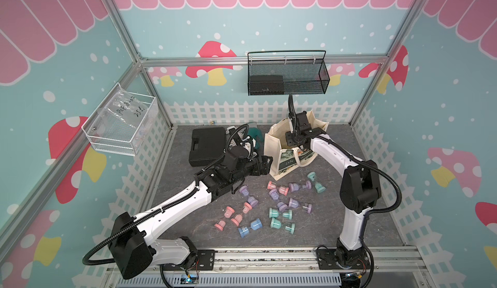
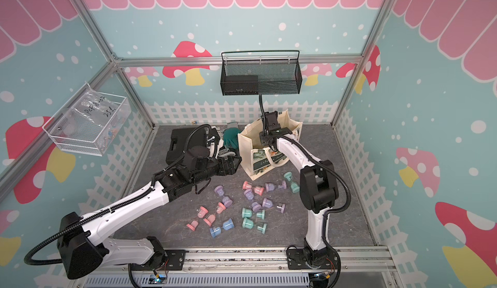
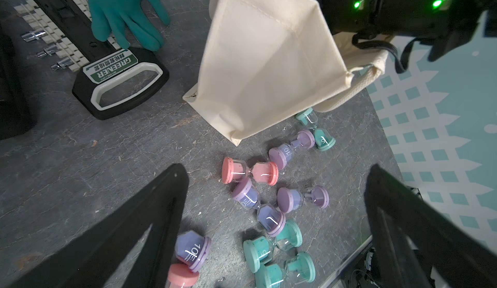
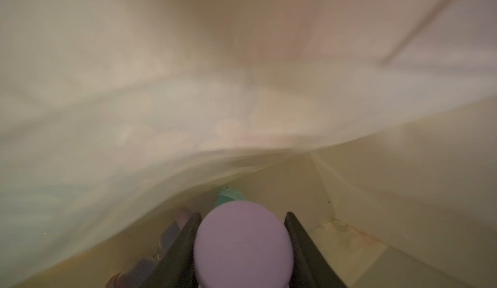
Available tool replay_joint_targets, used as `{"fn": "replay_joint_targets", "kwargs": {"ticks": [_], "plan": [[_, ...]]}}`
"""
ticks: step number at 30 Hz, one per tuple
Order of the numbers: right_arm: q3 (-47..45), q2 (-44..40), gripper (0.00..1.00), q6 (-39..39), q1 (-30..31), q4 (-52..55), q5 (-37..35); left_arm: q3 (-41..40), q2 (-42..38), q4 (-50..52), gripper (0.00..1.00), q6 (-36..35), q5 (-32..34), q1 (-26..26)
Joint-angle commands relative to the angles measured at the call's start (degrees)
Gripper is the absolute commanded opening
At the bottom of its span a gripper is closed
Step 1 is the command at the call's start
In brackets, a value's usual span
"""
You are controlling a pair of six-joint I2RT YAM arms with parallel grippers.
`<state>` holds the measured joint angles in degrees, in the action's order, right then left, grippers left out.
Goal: Put the hourglass into the canvas bag
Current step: Place the hourglass in the canvas bag.
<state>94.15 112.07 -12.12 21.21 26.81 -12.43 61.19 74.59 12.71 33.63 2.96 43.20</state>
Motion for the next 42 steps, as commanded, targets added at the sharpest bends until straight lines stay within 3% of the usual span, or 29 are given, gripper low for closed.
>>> {"fn": "replay_joint_targets", "kwargs": {"ticks": [1, 11, 23, 42], "plan": [[-1.6, 1.2, 0.22, -0.9, -0.1, -3.0, 0.2, 1.1, -0.1, -0.8, 0.99, -0.2, 0.6, 0.3], [-4.8, 2.3, 0.28, -1.6, -0.1, -5.4, 1.3, 0.2, -1.3, -0.8, 0.99, 0.1, 1.3, 0.3], [-4.2, -0.7, 0.50, -1.0, -0.1, -5.1, 0.8, -0.8, -3.0, -0.8, 0.99, 0.6, 2.6, 0.3], [-1.8, -8.5, 0.69, -0.4, -0.1, -3.2, 5.5, 0.5, -3.0, -0.9, 0.99, 2.0, 1.7, 0.2]]}}
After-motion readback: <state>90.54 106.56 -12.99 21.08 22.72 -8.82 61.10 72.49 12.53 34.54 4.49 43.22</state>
